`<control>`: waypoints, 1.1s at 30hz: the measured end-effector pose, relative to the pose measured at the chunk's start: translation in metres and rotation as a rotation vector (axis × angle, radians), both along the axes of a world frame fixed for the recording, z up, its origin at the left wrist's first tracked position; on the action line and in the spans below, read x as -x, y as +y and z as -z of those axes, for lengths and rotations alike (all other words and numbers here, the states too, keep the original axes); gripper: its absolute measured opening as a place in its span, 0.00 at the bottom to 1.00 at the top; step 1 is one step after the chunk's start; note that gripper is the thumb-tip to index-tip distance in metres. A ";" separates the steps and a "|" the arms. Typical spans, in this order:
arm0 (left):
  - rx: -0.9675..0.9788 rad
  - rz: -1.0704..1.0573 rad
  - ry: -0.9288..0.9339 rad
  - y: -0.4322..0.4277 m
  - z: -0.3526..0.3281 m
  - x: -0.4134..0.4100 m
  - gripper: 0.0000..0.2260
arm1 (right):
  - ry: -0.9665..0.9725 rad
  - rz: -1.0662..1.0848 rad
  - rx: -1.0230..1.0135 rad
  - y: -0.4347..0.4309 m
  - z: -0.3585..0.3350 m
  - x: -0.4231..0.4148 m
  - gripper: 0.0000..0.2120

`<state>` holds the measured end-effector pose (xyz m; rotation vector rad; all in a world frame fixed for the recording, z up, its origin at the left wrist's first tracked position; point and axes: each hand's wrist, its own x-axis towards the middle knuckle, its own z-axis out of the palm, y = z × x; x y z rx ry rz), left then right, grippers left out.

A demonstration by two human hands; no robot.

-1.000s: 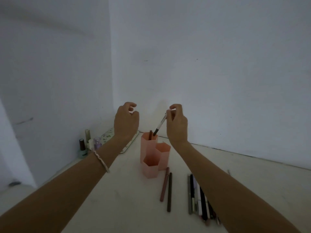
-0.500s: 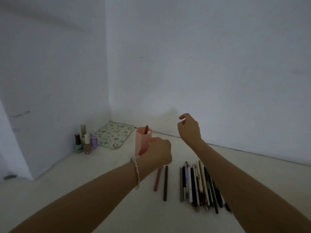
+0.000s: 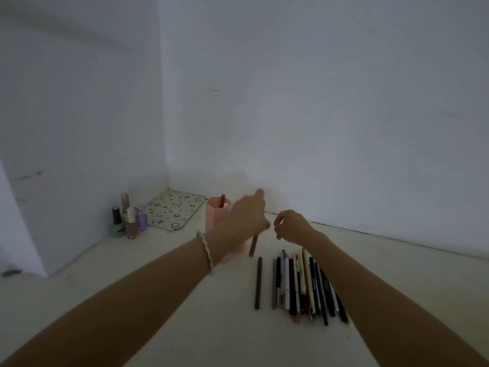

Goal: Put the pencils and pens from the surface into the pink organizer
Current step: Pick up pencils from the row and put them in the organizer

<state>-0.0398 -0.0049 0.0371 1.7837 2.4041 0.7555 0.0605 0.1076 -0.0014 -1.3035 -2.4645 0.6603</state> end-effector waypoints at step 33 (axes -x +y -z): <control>-0.769 -0.528 -0.165 -0.007 -0.001 0.114 0.14 | 1.126 0.103 -0.333 -0.040 -0.073 0.062 0.04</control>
